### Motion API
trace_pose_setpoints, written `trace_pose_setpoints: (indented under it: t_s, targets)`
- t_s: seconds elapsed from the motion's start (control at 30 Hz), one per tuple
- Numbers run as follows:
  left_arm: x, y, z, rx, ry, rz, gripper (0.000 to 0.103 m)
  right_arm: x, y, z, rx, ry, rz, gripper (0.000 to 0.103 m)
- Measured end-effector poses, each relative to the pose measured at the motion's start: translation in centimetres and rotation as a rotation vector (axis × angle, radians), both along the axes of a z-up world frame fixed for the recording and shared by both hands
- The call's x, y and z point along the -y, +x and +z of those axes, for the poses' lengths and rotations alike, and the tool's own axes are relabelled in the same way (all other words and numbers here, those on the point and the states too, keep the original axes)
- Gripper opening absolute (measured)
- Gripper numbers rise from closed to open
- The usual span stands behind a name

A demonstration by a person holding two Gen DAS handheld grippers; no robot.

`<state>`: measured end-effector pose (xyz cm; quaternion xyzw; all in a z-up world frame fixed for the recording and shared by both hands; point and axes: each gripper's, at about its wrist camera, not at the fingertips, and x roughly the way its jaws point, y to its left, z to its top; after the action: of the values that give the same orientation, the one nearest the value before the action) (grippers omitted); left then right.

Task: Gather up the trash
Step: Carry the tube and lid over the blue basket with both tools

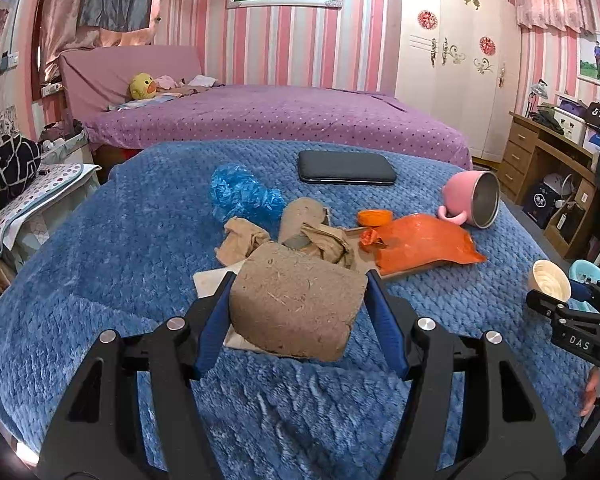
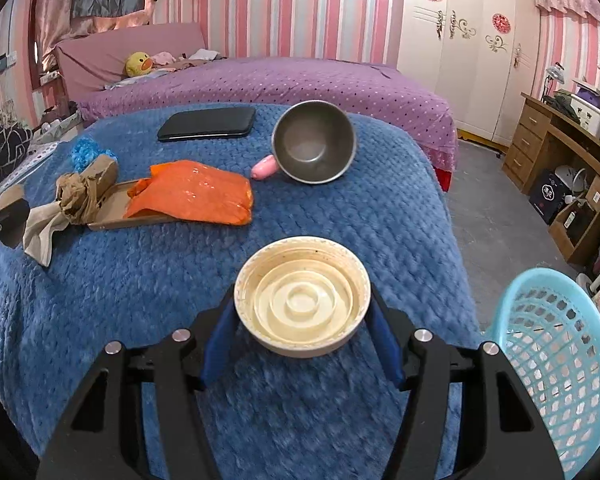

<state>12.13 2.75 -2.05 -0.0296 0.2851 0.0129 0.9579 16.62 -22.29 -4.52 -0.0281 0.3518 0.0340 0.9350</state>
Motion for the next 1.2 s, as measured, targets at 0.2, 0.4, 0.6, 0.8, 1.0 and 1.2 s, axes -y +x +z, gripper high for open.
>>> trace_pose_setpoints:
  t_s: [0.2,0.4,0.6,0.8,1.0,1.2]
  targets:
    - [1.0,-0.6,-0.1,-0.001,0.005,-0.014,0.063,1.7,-1.1,0.3,0.008,0.007,-0.02,0.061]
    - [2.1,-1.2,-0.3,-0.001,0.009,-0.027,0.063,3.4,-2.3,0.8,0.026,0.01,-0.042,0.061]
    - [3.0,-1.7,-0.5,0.007,0.021,-0.032,0.063,5.2,-3.2,1.1,0.037,0.005,-0.066,0.061]
    - [3.5,-1.9,-0.4,0.012,0.012,-0.044,0.062,7.3,-4.0,1.2,0.044,0.005,-0.096,0.061]
    - [4.9,-2.5,0.3,0.029,-0.019,-0.06,0.062,9.8,-5.0,1.6,0.058,0.007,-0.126,0.061]
    - [7.5,-2.9,1.6,0.053,-0.019,-0.077,0.062,13.1,-6.0,2.3,0.081,0.013,-0.177,0.061]
